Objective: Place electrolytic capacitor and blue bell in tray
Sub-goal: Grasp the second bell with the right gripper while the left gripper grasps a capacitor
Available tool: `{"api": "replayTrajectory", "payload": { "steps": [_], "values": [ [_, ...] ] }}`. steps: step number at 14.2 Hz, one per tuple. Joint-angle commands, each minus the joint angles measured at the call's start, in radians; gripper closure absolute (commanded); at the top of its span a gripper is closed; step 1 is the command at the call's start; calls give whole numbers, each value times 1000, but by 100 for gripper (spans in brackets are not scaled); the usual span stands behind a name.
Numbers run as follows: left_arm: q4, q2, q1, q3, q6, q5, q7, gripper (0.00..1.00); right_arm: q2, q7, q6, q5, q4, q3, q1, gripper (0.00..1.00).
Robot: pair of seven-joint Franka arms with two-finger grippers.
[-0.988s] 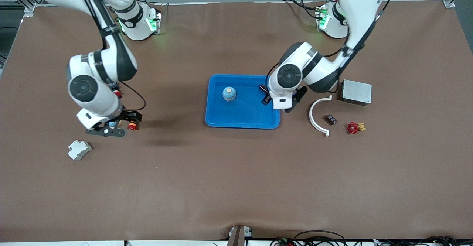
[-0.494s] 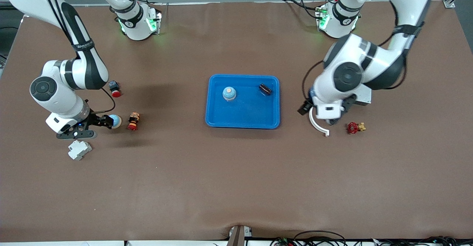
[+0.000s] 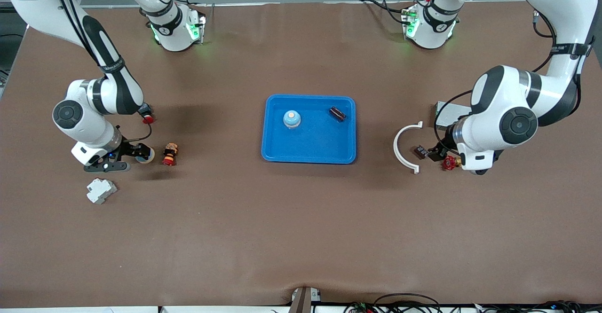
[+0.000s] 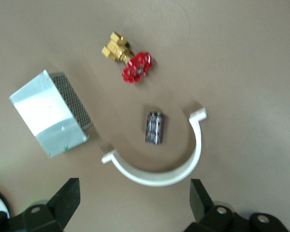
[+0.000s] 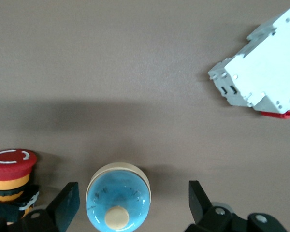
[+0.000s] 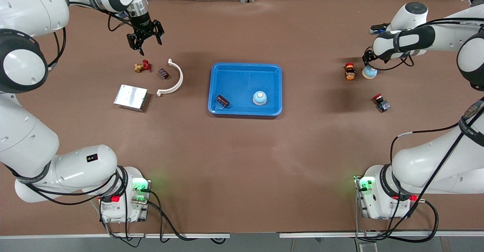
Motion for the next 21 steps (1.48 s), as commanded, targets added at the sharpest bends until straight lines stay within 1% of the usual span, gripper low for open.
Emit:
{"api": "replayTrajectory", "payload": {
  "steps": [1,3,5,6,7,9,11,13,14,17,18,19,21],
  "values": [
    [-116,16,60,-10,170,31,-3,0,-15,7,32,7,-44,25,-29,0],
    [-144,55,60,-10,248,35,-15,0,-15,7,33,39,-54,26,-29,0],
    [-144,91,65,-10,254,58,-17,0,-15,7,33,53,-58,28,-27,0],
    [-145,111,65,-10,265,77,-24,2,-15,7,33,54,-60,29,-27,0],
    [-148,129,66,-9,295,81,-38,10,-15,7,39,60,-64,29,-27,0],
    [-159,152,66,-9,324,109,-44,12,-13,5,43,76,-64,34,-27,0],
    [-161,181,69,-9,343,146,-55,18,-7,5,52,76,-64,35,-27,0],
    [-173,194,71,-9,343,173,-56,21,-3,5,64,76,-66,35,-27,0],
    [-176,198,71,-9,344,178,-58,30,2,5,67,76,-66,35,-26,0],
    [-175,198,68,-9,347,180,-61,82,3,4,72,76,-66,35,-24,0],
    [-175,197,68,-10,344,180,-61,95,5,4,78,76,-68,35,-24,0],
    [-173,189,65,-10,343,180,-60,100,6,4,96,76,-77,35,-24,0],
    [-168,174,60,-13,335,181,-60,100,19,4,122,76,-83,35,-24,0]
  ]
}}
